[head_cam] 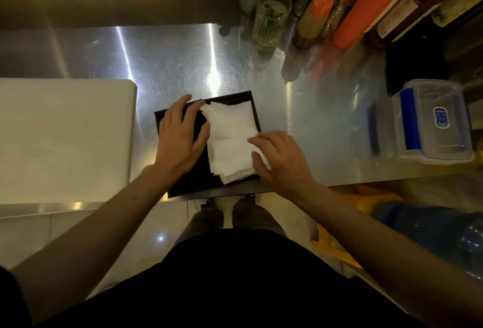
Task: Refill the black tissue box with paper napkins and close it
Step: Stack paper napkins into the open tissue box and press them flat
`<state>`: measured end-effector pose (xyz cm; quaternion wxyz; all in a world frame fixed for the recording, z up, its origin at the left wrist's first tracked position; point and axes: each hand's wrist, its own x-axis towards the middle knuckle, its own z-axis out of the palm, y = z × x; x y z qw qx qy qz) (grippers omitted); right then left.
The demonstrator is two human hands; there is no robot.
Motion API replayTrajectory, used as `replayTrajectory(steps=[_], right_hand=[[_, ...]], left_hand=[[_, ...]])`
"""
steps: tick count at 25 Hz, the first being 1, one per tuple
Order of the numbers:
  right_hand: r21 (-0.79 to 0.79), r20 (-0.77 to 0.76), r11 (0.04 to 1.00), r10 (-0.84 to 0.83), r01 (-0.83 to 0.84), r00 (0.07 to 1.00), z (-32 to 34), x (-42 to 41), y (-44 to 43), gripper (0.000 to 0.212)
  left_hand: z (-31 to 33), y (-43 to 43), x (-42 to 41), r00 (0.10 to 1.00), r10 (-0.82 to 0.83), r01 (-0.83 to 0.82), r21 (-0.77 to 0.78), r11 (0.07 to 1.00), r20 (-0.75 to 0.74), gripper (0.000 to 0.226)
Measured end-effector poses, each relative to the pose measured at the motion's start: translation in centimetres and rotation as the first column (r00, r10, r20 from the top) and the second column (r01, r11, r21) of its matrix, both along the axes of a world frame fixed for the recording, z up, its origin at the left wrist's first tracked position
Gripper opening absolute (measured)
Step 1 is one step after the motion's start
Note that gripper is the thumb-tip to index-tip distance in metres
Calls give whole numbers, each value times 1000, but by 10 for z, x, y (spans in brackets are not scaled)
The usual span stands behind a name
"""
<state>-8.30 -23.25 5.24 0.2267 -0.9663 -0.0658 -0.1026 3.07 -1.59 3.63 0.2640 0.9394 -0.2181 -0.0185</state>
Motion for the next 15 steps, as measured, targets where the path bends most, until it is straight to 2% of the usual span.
replayTrajectory(steps=[3, 6, 10, 15], right_hand=[[-82, -248, 989, 100, -124, 963, -5, 30, 26, 52], [-165, -426, 968, 103, -188, 899, -24, 42, 40, 64], [-177, -492, 965, 81, -191, 867, -42, 54, 47, 67], [-263, -532, 937, 60, -231, 845, -57, 60, 48, 69]], left_hand=[[-21, 13, -24, 963, 153, -134, 96, 986, -224, 61], [-35, 24, -40, 945, 186, -148, 155, 977, -270, 62], [-37, 33, -45, 927, 259, -217, 175, 960, -270, 65], [-37, 37, -53, 932, 219, -170, 184, 968, -288, 65]])
